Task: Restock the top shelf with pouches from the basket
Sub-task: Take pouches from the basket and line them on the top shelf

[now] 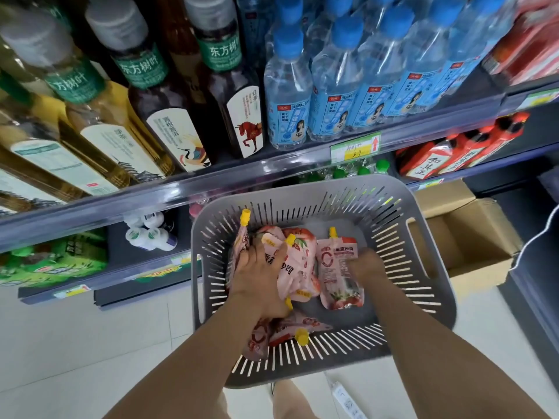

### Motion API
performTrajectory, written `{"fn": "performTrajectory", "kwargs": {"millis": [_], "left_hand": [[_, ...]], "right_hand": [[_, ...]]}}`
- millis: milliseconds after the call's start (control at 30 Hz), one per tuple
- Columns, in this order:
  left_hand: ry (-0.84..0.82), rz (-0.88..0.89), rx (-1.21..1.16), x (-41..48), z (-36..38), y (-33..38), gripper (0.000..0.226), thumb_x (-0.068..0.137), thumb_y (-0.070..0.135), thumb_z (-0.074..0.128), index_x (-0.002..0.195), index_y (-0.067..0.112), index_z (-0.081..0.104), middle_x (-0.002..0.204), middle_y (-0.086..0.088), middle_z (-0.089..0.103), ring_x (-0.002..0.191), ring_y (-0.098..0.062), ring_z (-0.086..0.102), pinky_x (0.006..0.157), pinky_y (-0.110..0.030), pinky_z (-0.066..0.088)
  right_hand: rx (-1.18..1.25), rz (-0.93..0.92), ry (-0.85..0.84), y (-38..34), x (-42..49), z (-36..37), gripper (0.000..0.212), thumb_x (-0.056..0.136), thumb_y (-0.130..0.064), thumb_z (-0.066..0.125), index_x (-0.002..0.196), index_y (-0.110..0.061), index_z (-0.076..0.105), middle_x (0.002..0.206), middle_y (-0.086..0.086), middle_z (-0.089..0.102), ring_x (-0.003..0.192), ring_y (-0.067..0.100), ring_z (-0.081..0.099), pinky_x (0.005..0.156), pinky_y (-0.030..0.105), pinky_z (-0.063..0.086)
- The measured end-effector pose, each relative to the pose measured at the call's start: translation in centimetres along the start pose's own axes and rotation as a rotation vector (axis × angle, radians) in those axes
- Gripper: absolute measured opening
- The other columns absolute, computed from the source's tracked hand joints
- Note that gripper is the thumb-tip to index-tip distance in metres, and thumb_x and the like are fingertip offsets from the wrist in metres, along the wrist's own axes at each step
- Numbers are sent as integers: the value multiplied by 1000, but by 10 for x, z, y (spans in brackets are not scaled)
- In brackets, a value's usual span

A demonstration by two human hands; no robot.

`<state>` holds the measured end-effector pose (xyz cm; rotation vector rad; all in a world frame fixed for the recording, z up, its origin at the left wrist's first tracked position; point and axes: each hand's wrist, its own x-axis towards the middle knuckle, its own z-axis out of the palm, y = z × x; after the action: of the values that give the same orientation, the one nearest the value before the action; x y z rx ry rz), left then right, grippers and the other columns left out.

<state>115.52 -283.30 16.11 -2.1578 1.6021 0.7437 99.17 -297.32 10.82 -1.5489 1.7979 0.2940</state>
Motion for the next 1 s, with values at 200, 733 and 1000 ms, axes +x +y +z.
{"fn": "performTrajectory", "kwargs": {"millis": [200, 733, 1000], "left_hand": [[35, 2, -220, 7, 4, -1, 111, 72, 68, 60, 151, 33, -10, 158, -15, -10, 145, -33, -2, 117, -42, -2], [-60, -89, -345, 24, -7, 6, 100, 71, 61, 65, 149, 37, 8, 149, -10, 9, 132, -34, 28, 108, -44, 30], [50, -123, -541, 19, -12, 9, 104, 63, 52, 74, 145, 42, 12, 147, -5, 15, 134, -30, 27, 109, -41, 32]], "right_hand": [[-311, -260, -180, -3, -17, 23, 98, 81, -31, 67, 150, -38, -2, 157, 2, -17, 145, 35, -7, 114, 57, 21], [-386, -155, -62, -8, -6, 42, 87, 89, -44, 57, 149, -40, -5, 158, 5, -18, 144, 43, -1, 98, 63, 41], [-172, -161, -20, -5, -9, 20, 97, 77, -43, 70, 148, -43, 4, 157, 2, 1, 138, 38, 22, 99, 52, 42]]}}
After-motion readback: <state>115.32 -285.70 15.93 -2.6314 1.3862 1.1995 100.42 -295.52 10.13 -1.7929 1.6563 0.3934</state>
